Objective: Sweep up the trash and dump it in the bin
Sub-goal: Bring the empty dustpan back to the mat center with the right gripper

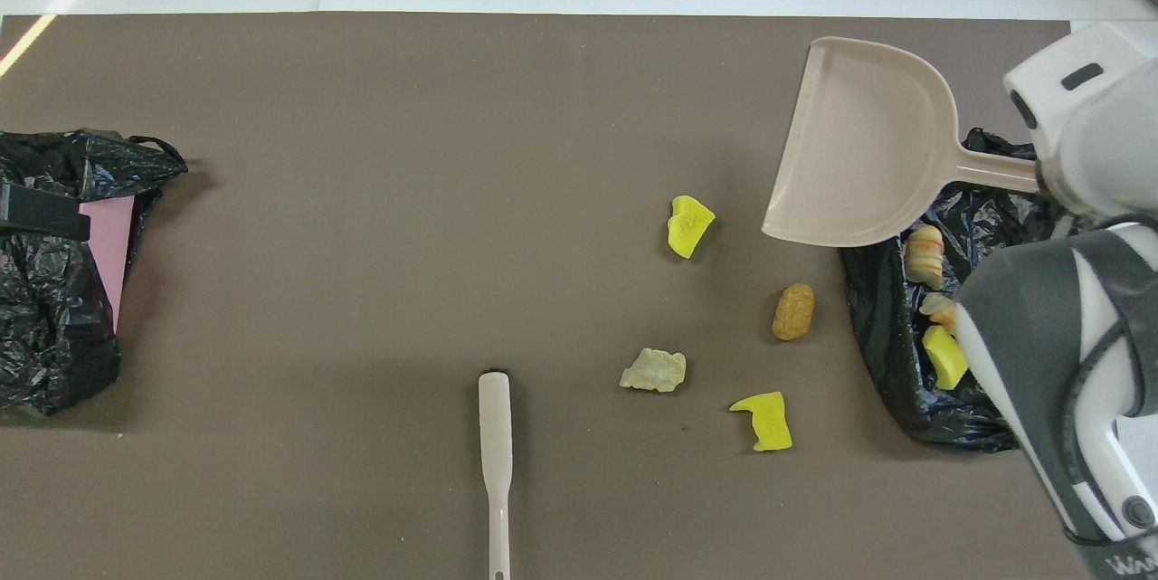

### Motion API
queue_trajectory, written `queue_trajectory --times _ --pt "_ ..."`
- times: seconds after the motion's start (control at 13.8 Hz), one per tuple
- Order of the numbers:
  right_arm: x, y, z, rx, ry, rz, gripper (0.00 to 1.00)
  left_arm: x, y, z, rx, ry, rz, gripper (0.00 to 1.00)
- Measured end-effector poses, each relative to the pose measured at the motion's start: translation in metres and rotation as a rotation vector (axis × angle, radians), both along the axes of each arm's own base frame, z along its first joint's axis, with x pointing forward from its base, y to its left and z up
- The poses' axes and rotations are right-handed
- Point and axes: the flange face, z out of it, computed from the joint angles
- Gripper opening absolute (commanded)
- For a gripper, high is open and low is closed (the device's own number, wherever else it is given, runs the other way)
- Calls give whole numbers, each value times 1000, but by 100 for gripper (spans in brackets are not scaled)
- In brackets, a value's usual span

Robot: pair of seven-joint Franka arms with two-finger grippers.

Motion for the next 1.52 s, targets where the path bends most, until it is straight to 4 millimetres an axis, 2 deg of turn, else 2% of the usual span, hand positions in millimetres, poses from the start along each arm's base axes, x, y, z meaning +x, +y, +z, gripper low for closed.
queue_trajectory --times 0.14,0.29,0.65,1.09,1.52 --pt "12 41 -14 72 -44 -153 0 -3 -1 -1 0 21 -2 100" --pt "21 96 -34 159 -85 -353 0 -7 -2 -2 0 40 -4 100" --pt "23 213 -74 305 -142 -741 0 -10 -5 -1 0 45 -10 100" --pt "-4 321 -113 400 -107 -1008 0 -10 -7 -1 0 46 -14 100" --pt "-24 406 -183 451 -66 -1149 0 -10 -25 -1 1 47 -47 100"
